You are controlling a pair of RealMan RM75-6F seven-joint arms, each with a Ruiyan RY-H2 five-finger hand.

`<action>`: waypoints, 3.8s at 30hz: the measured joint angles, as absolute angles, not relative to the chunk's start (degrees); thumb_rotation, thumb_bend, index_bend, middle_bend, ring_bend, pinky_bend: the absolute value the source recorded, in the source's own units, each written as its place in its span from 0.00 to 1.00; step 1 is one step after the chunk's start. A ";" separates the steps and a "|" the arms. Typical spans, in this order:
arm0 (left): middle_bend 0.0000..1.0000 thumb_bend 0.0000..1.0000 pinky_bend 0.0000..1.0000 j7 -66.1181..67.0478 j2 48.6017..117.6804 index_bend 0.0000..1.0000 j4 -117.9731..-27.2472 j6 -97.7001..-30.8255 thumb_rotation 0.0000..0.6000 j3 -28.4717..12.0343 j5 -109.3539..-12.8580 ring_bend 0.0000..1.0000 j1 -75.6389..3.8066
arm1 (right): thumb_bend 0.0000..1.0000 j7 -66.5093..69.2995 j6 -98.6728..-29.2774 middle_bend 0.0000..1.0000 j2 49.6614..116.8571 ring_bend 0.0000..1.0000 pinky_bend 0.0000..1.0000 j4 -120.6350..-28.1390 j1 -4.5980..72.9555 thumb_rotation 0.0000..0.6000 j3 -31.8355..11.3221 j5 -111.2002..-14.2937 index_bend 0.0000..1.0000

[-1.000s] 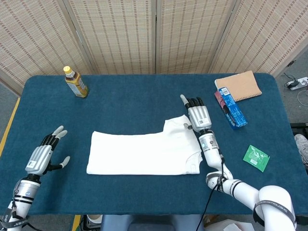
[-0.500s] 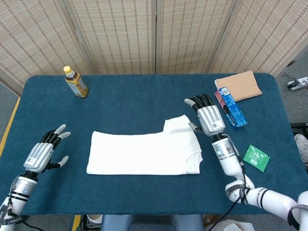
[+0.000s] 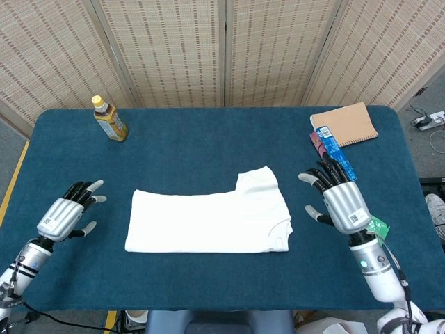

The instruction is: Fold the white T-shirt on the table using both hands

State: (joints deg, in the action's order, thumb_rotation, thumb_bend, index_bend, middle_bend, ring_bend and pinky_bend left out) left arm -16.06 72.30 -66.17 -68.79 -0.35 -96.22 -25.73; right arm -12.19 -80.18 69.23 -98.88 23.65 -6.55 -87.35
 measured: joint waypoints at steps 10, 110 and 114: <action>0.08 0.17 0.03 -19.98 83.78 0.29 -44.99 -76.33 1.00 1.96 -103.54 0.03 -29.25 | 0.19 -13.65 -83.51 0.28 67.29 0.12 0.08 -102.81 19.57 1.00 -3.98 -90.93 0.31; 0.44 0.50 0.06 -26.86 95.08 0.73 -43.93 -74.67 1.00 7.33 -98.77 0.29 -36.12 | 0.19 -9.22 -88.47 0.29 69.94 0.12 0.08 -99.13 11.93 1.00 -6.45 -92.75 0.46; 0.44 0.50 0.06 -25.70 91.82 0.73 -47.74 -75.10 1.00 7.15 -98.36 0.29 -35.59 | 0.19 -9.13 -88.26 0.29 70.24 0.13 0.08 -99.02 12.15 1.00 -6.51 -93.07 0.46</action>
State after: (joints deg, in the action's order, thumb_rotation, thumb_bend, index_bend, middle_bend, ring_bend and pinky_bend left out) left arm -25.70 91.82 -47.74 -75.10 7.15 -98.36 -35.59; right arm -9.13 -88.26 70.24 -99.02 12.15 -6.51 -93.07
